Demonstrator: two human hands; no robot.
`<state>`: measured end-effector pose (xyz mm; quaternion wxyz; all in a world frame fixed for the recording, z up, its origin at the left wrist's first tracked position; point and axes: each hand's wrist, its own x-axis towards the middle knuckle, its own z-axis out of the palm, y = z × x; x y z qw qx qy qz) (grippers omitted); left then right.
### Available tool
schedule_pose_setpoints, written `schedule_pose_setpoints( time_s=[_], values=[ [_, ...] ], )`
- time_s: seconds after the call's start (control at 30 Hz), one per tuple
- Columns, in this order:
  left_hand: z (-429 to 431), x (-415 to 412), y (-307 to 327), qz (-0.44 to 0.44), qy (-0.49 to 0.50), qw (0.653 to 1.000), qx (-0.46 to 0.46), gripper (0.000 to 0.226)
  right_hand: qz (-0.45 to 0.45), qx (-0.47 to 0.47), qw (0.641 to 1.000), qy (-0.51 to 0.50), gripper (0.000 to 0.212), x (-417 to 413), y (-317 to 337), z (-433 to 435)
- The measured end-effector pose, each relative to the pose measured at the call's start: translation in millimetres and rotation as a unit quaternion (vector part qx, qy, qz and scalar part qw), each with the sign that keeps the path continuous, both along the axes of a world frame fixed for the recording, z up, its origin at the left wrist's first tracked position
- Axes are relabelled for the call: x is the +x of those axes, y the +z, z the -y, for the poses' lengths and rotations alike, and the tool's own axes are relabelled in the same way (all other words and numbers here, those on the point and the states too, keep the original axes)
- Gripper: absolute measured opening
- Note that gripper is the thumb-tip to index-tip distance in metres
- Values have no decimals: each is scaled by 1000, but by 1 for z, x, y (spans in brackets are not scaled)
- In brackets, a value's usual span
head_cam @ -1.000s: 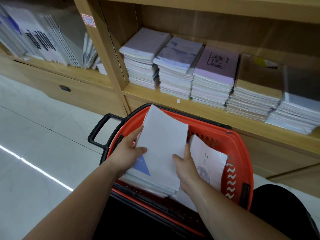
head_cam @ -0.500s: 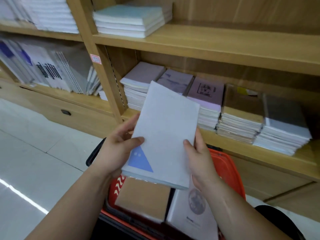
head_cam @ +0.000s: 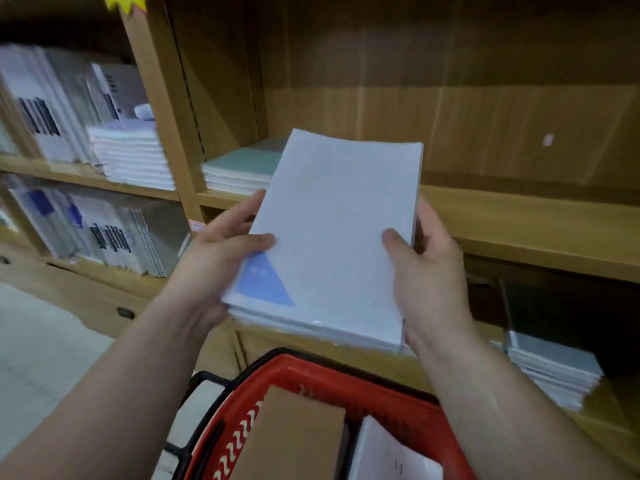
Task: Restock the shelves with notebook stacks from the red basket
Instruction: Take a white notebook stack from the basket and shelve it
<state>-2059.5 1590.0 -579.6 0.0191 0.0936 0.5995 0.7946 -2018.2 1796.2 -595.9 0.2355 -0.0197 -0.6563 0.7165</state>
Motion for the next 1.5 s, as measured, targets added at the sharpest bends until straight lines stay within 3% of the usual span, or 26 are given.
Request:
schedule_pose_setpoints(
  time_s=[0.17,0.27,0.37,0.47,0.57,0.67,0.73,0.8,0.87,1.03,1.23,1.33,1.5],
  values=[
    [-33,-83,39,51,29,997,-52,46,47,-100,994,-27,31,-89,46,-32],
    [-40,-106,36,0,61,977,-204,48,117,-56,990,-58,27,-134,59,-42],
    [-36,-100,22,-103,99,914,-380,65,157,-66,984,-55,41,-161,56,-43],
    [-28,-98,3,-203,110,830,-508,83,178,16,983,-29,45,-171,50,-41],
    [-22,-112,-12,-259,172,777,-548,79,133,44,990,-2,26,-162,44,-51],
    [-17,-136,-12,-291,223,721,-589,82,90,39,988,120,20,-150,41,-63],
    [-14,-150,-6,-287,215,708,-609,82,93,117,974,169,39,-152,39,-66],
    [-13,-163,-2,-286,212,684,-637,82,110,206,959,161,72,-161,38,-67],
    [-13,-172,2,-279,210,677,-647,81,127,249,950,139,92,-173,35,-68],
    [-20,-188,0,-262,189,689,-649,81,128,259,952,101,98,-180,32,-70],
    [-29,-182,-2,-323,158,642,-677,71,117,315,941,50,112,-179,27,-63],
    [-40,-179,-7,-329,115,655,-671,64,120,340,932,42,128,-180,29,-62],
    [-50,-184,-11,-301,140,674,-660,52,125,361,923,39,117,-188,24,-66]
  ],
)
